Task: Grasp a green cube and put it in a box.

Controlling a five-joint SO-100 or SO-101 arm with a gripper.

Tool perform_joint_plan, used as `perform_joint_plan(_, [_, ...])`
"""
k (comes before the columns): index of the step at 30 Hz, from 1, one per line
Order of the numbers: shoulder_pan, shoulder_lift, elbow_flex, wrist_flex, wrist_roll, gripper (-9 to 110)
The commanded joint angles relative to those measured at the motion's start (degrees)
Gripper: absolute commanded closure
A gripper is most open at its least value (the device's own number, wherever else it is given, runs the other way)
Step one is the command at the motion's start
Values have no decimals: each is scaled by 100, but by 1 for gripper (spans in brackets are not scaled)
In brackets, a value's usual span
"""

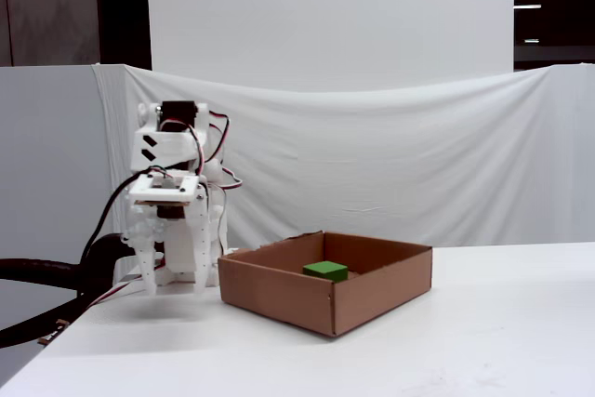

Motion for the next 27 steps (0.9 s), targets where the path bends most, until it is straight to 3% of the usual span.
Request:
perform_joint_plan(1, [26,35,-35,35,0,84])
perform_joint_plan(27, [18,35,-26,35,35,80])
